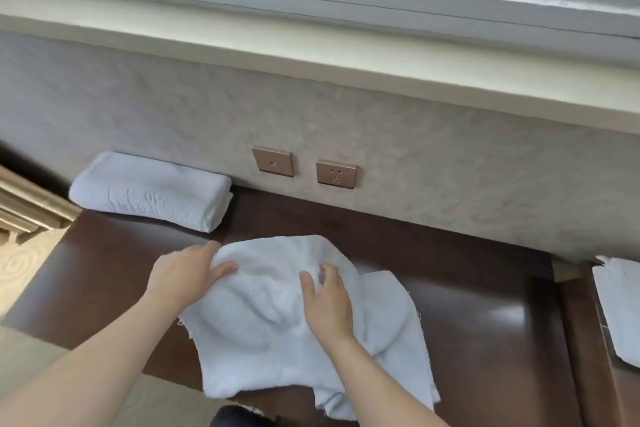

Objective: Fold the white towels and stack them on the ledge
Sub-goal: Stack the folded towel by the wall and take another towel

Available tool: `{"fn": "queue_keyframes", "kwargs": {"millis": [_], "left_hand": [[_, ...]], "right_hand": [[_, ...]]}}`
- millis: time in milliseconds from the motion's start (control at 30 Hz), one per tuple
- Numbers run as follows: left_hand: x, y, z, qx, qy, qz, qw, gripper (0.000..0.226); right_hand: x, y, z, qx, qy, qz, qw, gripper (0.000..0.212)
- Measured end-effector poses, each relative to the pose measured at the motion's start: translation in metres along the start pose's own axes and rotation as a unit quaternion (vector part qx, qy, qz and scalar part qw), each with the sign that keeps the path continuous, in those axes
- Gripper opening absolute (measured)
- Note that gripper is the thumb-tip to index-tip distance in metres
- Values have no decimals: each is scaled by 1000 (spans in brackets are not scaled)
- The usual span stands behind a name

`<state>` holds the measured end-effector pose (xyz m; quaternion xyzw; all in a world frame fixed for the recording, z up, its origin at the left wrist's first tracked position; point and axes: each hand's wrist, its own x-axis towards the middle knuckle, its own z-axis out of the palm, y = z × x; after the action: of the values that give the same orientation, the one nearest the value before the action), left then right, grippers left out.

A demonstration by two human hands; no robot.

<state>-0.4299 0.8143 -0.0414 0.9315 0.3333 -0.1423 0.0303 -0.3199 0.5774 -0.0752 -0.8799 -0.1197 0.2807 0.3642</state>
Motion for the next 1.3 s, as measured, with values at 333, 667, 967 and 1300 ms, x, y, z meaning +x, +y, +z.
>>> {"fn": "queue_keyframes", "kwargs": {"millis": [333, 667, 967, 1300], "left_hand": [[38, -18, 52, 21, 15, 192, 981, 54], [-8, -8, 123, -19, -188, 14, 982, 90], [26, -12, 154, -16, -119, 63, 991, 90], [63, 19, 159, -7, -19, 155, 988, 92]], "right_hand": [[4, 18, 29, -31, 7, 95, 995, 41], [-5, -7, 101, -181, 1, 101, 978, 64], [27, 13, 130, -240, 21, 147, 959, 73], [58, 54, 100, -326, 94, 115, 934, 79]]}}
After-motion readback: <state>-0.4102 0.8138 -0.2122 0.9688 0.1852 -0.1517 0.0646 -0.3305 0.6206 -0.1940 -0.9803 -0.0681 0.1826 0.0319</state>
